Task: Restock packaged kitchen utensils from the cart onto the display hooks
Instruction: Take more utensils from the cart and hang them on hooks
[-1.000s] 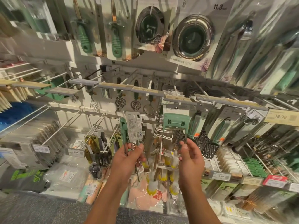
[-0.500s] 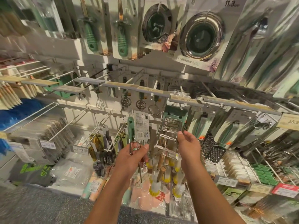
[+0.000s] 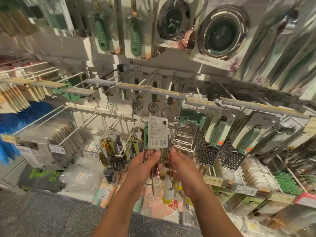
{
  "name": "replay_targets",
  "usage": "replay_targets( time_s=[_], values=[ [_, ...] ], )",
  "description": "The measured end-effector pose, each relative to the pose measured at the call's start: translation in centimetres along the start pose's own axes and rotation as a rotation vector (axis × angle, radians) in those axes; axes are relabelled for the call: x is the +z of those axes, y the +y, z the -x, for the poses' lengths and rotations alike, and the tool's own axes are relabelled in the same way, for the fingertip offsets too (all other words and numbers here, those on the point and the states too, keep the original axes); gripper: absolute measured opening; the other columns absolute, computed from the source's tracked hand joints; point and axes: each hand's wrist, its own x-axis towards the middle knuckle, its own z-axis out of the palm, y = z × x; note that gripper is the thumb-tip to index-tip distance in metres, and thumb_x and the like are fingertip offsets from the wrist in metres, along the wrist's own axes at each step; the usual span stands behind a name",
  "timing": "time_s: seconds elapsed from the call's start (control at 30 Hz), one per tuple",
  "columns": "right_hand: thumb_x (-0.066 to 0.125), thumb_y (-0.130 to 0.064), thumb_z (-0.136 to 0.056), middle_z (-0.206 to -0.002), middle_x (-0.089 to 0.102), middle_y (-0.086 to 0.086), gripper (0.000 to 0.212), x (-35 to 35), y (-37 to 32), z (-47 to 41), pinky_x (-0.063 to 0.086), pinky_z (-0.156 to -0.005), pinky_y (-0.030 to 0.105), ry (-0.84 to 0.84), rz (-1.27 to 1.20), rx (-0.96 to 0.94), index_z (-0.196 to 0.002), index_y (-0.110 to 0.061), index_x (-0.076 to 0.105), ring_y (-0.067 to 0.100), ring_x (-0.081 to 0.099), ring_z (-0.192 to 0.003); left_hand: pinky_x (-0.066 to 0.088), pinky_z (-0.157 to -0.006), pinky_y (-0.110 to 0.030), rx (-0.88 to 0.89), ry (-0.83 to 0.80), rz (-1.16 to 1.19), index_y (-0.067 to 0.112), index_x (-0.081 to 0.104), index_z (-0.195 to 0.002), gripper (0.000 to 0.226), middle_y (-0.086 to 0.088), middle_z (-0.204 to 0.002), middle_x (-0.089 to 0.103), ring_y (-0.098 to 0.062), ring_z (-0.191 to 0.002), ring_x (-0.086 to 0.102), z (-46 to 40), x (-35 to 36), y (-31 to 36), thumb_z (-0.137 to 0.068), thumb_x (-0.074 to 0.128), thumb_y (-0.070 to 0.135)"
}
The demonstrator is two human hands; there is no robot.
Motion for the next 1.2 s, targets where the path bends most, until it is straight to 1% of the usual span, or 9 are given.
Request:
replay_targets(
  time_s=[0.07,0.17,0.4,0.57,0.63,0.73,0.87,1.07,1.2],
  values=[
    [0.065,-0.078,-0.081,-0.124,0.072,-0.001,0.062,0.4,0.7,-0.2,0.044,-0.112,0.055,-0.047,-0.029,0.015,-0.125,-0.034,0.071,0.028,0.063,-0.124,0.047,-0.049,-0.021,0.002,-0.017,0.011,0.017,0.076,-0.108,0.016,-0.007,-0.07,0.066,-0.012,-0.056,0.061,0.1,-0.2,0.0,-0.097,0.068,0.026],
    [0.058,-0.056,-0.098,-0.093,0.074,0.0,0.04,0.8,1.0,-0.2,0.052,-0.101,0.05,-0.083,-0.053,-0.043,-0.117,-0.025,0.076,0.025,0.07,-0.096,0.052,-0.058,-0.027,0.002,-0.044,0.015,0.018,0.078,-0.107,0.018,-0.008,-0.078,0.069,-0.014,-0.065,0.063,0.1,-0.4,0.0,-0.094,0.071,0.028],
    [0.063,-0.044,-0.099,-0.123,0.069,-0.005,0.021,1.2,1.1,0.7,0.052,-0.105,0.049,0.109,0.016,-0.179,-0.117,-0.034,0.067,0.017,0.065,-0.117,0.056,-0.065,-0.032,0.0,-0.1,0.039,0.011,0.068,-0.118,0.029,-0.007,-0.08,0.069,-0.022,-0.073,0.069,0.5,-0.1,-0.2,-0.096,0.064,0.03],
    [0.063,-0.044,-0.098,-0.12,0.074,-0.003,0.028,1.5,0.3,2.2,0.058,-0.078,0.032,-0.006,-0.065,-0.173,-0.121,-0.029,0.069,0.02,0.07,-0.114,0.06,-0.081,-0.034,0.01,-0.127,-0.035,0.024,0.063,-0.123,0.022,0.002,-0.111,0.078,-0.015,-0.098,0.076,0.7,0.0,-0.6,-0.104,0.055,0.03],
    [0.064,-0.052,-0.089,-0.12,0.075,-0.004,0.042,1.8,0.0,3.0,0.055,-0.081,0.027,-0.05,-0.102,-0.157,-0.123,-0.028,0.07,0.014,0.07,-0.112,0.059,-0.09,-0.035,-0.021,-0.131,-0.05,0.033,0.065,-0.122,0.026,0.01,-0.113,0.077,-0.007,-0.104,0.074,0.7,0.0,-0.7,-0.105,0.049,0.044],
    [0.061,-0.056,-0.083,-0.111,0.076,-0.012,0.046,2.0,0.1,3.7,0.055,-0.093,0.032,-0.112,-0.091,-0.169,-0.121,-0.033,0.071,0.006,0.07,-0.107,0.053,-0.103,-0.049,-0.078,-0.166,0.008,0.031,0.073,-0.12,0.06,-0.003,-0.121,0.076,-0.021,-0.118,0.07,0.8,0.0,-0.7,-0.096,0.034,0.07],
    [0.061,-0.059,-0.082,-0.108,0.073,-0.021,0.042,2.8,0.3,4.6,0.054,-0.085,0.022,-0.083,0.002,-0.249,-0.118,-0.039,0.066,-0.001,0.068,-0.104,0.053,-0.102,-0.041,-0.102,-0.182,0.081,0.02,0.067,-0.125,0.076,-0.006,-0.118,0.077,-0.018,-0.119,0.069,1.3,0.3,-0.3,-0.09,0.024,0.072],
    [0.059,-0.048,-0.098,-0.094,0.074,-0.007,0.028,4.0,0.3,4.8,0.058,-0.073,0.03,0.012,-0.037,-0.242,-0.104,-0.021,0.063,0.01,0.072,-0.09,0.048,-0.094,-0.023,-0.08,-0.263,-0.042,0.039,0.063,-0.113,0.067,0.028,-0.099,0.076,0.016,-0.098,0.066,2.3,0.9,-0.4,-0.085,0.013,0.074],
    [0.067,-0.042,-0.097,-0.077,0.067,0.003,0.028,3.6,0.3,4.1,0.052,-0.066,0.035,0.206,0.076,-0.283,-0.088,-0.016,0.064,0.018,0.061,-0.068,0.039,-0.115,-0.027,-0.116,-0.288,-0.135,0.044,0.055,-0.132,0.081,0.026,-0.136,0.059,0.011,-0.129,0.05,2.0,0.4,-1.2,-0.078,0.012,0.087]
  ],
)
